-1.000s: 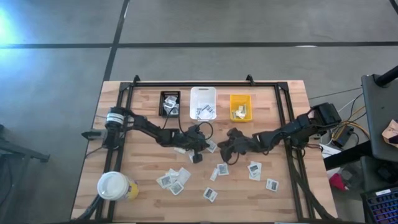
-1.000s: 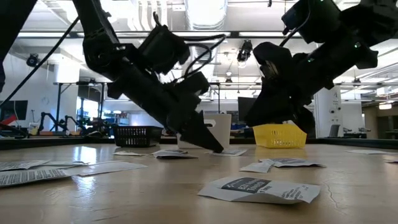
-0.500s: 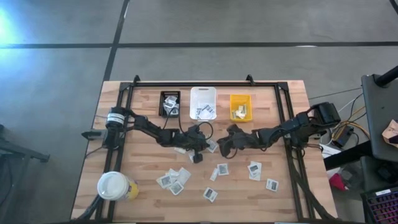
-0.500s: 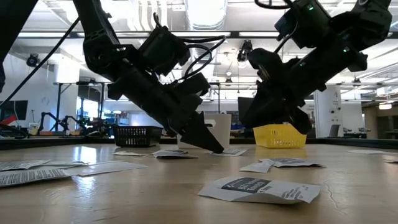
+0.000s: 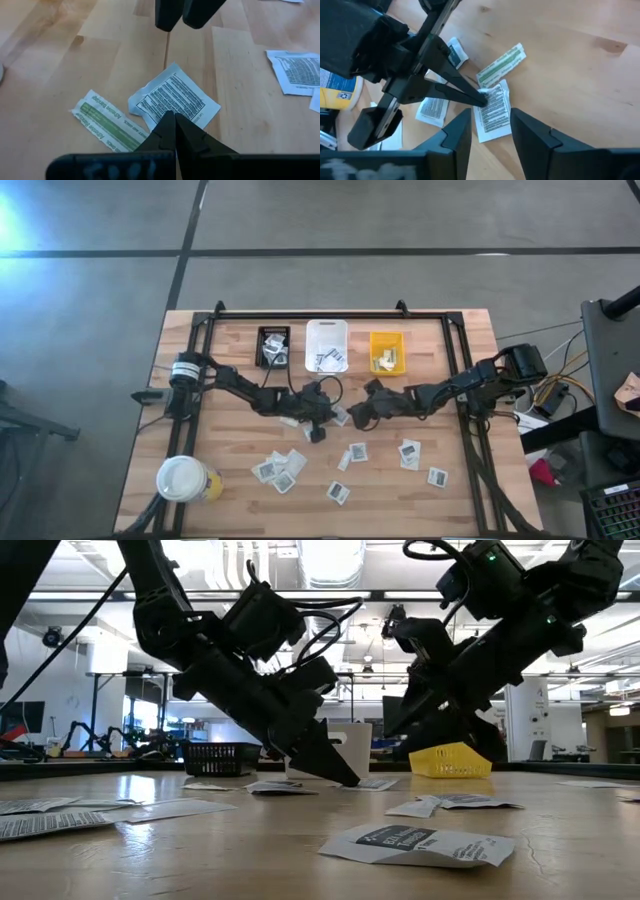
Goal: Pick & Place First Aid Supplies
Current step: Put the towelette pack into the black basket
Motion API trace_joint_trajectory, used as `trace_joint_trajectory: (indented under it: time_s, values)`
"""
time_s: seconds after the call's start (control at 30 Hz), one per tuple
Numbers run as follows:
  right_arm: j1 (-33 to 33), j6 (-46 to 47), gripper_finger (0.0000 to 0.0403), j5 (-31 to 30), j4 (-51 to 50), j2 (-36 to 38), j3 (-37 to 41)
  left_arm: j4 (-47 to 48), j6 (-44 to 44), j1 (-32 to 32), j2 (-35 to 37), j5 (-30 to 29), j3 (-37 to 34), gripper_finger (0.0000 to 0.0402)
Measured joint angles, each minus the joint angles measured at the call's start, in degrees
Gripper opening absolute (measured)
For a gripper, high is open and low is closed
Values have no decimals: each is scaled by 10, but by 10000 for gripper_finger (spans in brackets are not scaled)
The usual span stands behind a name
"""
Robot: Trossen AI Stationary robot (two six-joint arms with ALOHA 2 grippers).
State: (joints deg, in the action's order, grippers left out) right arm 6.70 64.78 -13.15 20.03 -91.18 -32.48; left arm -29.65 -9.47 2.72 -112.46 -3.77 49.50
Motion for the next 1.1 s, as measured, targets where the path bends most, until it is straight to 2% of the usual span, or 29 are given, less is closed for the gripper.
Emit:
trace_joint_trajectory:
  time_s: [0.4,0.77,1.1]
  values:
    - [12,-29,118,-8,-156,0,-75,0,1,5,0,15,0,0]
    - [12,9,134,-19,-167,0,-72,-4,6,5,0,15,-1,0]
    - [12,0,132,-16,-151,-82,-100,-6,3,5,0,15,-1,0]
